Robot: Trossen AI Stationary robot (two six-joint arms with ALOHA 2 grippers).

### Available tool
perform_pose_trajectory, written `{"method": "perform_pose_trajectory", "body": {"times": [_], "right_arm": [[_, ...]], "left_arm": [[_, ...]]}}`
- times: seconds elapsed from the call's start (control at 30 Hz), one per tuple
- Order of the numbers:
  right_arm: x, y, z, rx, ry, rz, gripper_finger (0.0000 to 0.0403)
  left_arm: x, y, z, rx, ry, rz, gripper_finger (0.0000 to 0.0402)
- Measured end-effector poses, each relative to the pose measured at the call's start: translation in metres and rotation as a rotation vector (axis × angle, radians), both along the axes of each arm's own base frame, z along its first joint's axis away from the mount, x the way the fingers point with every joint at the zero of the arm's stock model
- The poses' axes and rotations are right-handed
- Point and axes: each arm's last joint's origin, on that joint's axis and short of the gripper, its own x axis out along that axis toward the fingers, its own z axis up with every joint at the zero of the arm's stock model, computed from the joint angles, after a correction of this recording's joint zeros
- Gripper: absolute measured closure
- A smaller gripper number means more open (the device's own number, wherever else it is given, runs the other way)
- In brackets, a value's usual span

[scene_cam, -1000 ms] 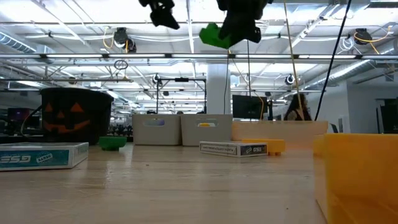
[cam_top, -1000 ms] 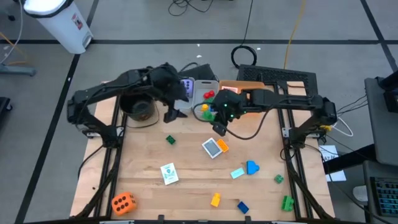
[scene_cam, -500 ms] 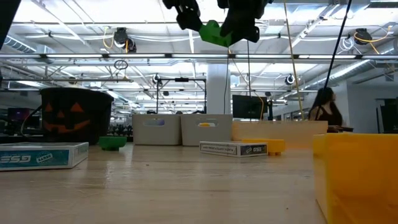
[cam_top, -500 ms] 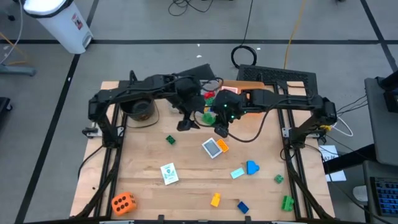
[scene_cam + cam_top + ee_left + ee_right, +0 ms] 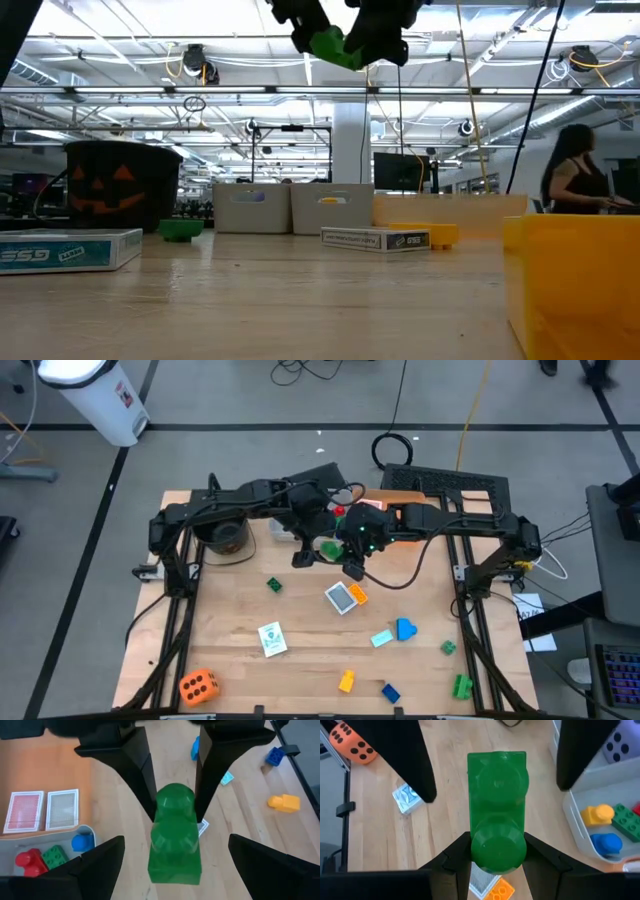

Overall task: Pick & Place Toys
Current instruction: Put the green gamepiece into the right gray bin

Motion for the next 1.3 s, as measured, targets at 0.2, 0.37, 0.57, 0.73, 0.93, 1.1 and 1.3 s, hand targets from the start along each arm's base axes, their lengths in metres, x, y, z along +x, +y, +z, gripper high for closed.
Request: {"method": "perform_pose_trajectory", "body": {"times": [0.2, 0.37, 0.57, 0.73, 0.93, 1.1, 1.3], "right_arm": [[0.0004, 0.0007, 0.0003, -0.012, -0.006, 0.016, 0.0271], [0.0018, 0.0021, 0.0015, -0.012, -0.023, 0.022, 0.0271], [0.0028, 0.0016, 0.0025, -0.02, -0.038, 0.016, 0.0271], [0.003, 0.0015, 0.0027, -0.02, -0.04, 0.015, 0.0271], [0.003, 0.0014, 0.0027, -0.022, -0.04, 0.014, 0.0271], [0.0029, 0.0014, 0.0026, -0.022, -0.039, 0.013, 0.0271], [0.0029, 0.0014, 0.0026, -0.025, -0.039, 0.016, 0.0271]], "left_arm": [[-0.0005, 0.003, -0.0002, 0.023, 0.005, 0.024, 0.004], [-0.001, 0.0056, -0.0002, 0.023, 0.006, 0.033, 0.0071], [-0.0012, 0.0055, -0.0001, 0.018, 0.006, 0.031, 0.0137], [-0.0013, 0.0051, -0.0002, 0.016, 0.007, 0.028, 0.0177], [-0.0013, 0.0049, -0.0002, 0.018, 0.007, 0.024, 0.0206], [-0.0013, 0.0049, -0.0002, 0.021, 0.006, 0.02, 0.0235], [-0.0014, 0.0049, -0.0001, 0.023, 0.005, 0.018, 0.0261]]}}
